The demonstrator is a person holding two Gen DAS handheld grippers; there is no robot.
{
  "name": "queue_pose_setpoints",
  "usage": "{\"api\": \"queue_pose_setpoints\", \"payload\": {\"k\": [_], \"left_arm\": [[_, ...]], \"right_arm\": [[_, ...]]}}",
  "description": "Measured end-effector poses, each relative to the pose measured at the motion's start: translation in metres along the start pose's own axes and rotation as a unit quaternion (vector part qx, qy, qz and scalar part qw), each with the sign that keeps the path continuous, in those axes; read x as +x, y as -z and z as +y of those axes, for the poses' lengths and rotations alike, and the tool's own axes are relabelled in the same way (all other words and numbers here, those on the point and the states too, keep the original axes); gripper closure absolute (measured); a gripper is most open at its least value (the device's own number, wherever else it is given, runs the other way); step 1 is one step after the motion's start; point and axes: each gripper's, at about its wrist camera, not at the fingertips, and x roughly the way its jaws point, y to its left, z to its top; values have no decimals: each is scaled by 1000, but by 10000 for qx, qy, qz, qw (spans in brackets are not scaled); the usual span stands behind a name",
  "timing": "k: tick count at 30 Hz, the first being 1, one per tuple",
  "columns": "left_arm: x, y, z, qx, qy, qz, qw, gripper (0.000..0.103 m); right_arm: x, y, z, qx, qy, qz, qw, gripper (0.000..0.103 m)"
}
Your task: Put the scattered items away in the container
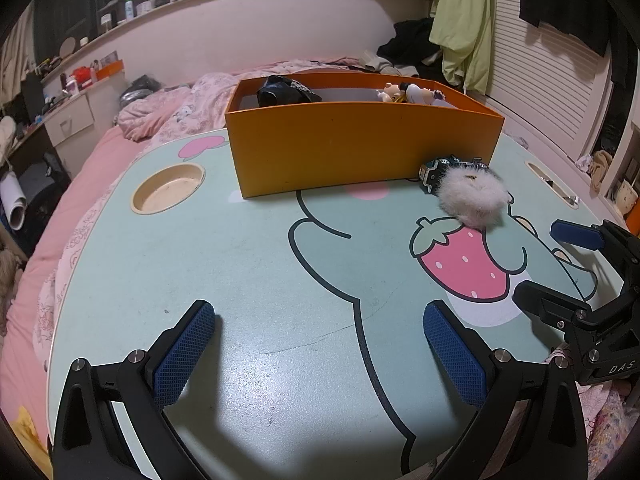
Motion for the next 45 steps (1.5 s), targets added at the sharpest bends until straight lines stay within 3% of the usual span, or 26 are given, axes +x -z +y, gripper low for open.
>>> {"api": "queue_pose_setpoints", "payload": {"k": [24,36,39,45], "left_arm": [[0,0,0,0,0,0,10000,0],[0,0,0,-1,-1,0,10000,0],[0,0,0,-2,0,1,10000,0],[0,0,0,-2,-1,0,10000,0]], "right_arm": [[-1,0,0,0,-12,-7,10000,1],[-6,-19,-18,572,-487,-238,9969,1],[-3,-36,-14,587,-305,-301,9974,1],[22,-63,6,219,134,-14,9997,1]]}}
